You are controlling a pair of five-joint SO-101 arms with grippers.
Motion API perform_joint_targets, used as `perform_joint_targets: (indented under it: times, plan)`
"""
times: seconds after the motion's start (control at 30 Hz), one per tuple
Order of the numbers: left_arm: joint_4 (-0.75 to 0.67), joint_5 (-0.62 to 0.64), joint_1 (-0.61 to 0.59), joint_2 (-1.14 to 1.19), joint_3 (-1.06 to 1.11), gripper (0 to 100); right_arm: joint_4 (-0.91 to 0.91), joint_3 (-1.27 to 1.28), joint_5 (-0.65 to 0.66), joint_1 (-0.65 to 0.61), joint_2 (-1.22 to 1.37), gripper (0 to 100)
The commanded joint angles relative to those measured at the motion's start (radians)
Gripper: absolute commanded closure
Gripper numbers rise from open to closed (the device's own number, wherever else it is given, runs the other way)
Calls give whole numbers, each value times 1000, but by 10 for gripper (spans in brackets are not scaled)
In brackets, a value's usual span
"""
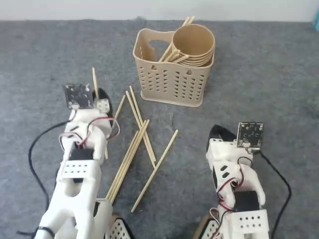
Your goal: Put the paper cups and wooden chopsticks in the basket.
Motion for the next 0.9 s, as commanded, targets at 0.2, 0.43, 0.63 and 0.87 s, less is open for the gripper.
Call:
perform_joint_targets:
  times: [0.2, 0.43, 0.63, 0.87]
  plan:
    - [-28, 5, 147, -26, -487, 988, 56, 14, -3, 10, -53, 979]
    - [-21, 5, 281, 135, -952, 988, 56, 14, -3, 5, -48, 979]
    - [-21, 5, 334, 420, -1333, 988, 56, 14, -3, 7, -48, 979]
    - [-21, 5, 327, 687, -1475, 988, 56, 14, -2, 10, -48, 976]
